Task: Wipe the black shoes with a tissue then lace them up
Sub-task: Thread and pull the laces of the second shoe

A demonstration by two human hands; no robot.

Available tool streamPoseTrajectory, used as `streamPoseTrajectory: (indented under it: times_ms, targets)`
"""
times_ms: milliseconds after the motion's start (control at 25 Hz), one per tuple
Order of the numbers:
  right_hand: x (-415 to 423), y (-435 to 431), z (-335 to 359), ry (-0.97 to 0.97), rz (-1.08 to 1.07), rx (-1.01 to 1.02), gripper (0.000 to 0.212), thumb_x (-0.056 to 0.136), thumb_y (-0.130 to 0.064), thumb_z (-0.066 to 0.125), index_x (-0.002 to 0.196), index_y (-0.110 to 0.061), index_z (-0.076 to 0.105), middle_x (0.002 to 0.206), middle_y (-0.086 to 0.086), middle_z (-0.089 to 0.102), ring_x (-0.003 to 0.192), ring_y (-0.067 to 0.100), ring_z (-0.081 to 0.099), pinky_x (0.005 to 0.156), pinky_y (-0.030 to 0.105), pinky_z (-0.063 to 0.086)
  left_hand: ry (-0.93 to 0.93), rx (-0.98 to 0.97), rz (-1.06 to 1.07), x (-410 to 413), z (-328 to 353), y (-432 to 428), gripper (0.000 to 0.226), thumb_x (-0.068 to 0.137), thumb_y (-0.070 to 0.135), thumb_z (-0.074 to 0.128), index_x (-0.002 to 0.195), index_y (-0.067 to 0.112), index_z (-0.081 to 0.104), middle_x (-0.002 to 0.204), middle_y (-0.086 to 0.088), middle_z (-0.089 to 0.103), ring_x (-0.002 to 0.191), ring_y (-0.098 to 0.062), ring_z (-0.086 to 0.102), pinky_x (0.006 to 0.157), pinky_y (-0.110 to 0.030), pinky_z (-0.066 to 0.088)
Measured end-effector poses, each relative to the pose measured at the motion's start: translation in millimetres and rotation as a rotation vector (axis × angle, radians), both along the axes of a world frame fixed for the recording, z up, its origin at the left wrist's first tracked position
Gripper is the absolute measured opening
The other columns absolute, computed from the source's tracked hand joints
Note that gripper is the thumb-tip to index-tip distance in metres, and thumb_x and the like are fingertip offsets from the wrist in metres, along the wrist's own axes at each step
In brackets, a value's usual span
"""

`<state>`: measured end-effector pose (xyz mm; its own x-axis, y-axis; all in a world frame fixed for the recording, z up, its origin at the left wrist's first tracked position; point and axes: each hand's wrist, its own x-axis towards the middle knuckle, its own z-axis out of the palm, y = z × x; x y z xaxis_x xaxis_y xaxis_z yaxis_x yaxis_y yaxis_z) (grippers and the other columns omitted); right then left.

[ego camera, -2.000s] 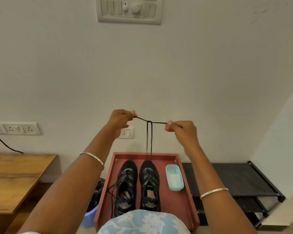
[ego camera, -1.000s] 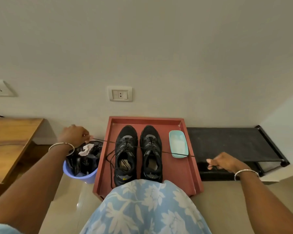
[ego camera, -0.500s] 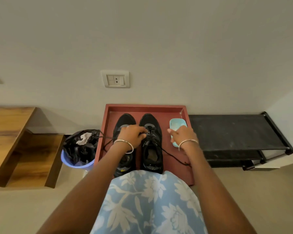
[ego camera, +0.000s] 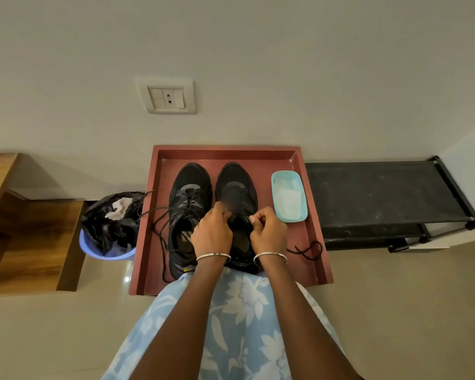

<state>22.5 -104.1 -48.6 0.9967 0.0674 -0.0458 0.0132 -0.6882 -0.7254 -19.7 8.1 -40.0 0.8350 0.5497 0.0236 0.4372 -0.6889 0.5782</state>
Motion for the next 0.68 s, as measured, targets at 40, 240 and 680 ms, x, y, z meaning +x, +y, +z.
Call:
streamPoseTrajectory:
  times_ms: [40,240,680]
  targets:
    - [-1,3,-2,0.004,-0.014,-0.037,0.012,0.095,-0.015,0.065,0.087,-0.014,0.056,0.077,-0.002,0.062,0.069,0.017,0.057,0.057,0.031,0.048,0.012,0.003,0.025,0,-2,-1,0.015,0.102,0.026,0.05,0.092,0.016,0.052,0.079,-0.003,0.066,0.07,-0.032,0.062,0.053,-0.034,0.033]
    - [2,7,-3,0.017,-0.136,-0.116,0.014,0.093,-0.013,0.066,0.085,-0.011,0.054,0.074,0.001,0.057,0.067,0.018,0.053,0.048,0.024,0.031,0.072,0.003,0.049,8,-7,-2,0.013,0.102,0.026,0.05,0.093,0.017,0.051,0.071,-0.004,0.06,0.068,-0.035,0.061,0.053,-0.035,0.033]
    - [3,-29,21,0.247,0.045,-0.018,0.03,0.092,-0.037,0.07,0.076,-0.012,0.074,0.071,0.001,0.069,0.066,0.014,0.059,0.059,0.022,0.04,0.186,0.21,-0.166,-8,21,24,0.039,0.097,0.05,0.055,0.081,0.016,0.066,0.073,-0.002,0.066,0.074,-0.03,0.064,0.066,-0.034,0.041]
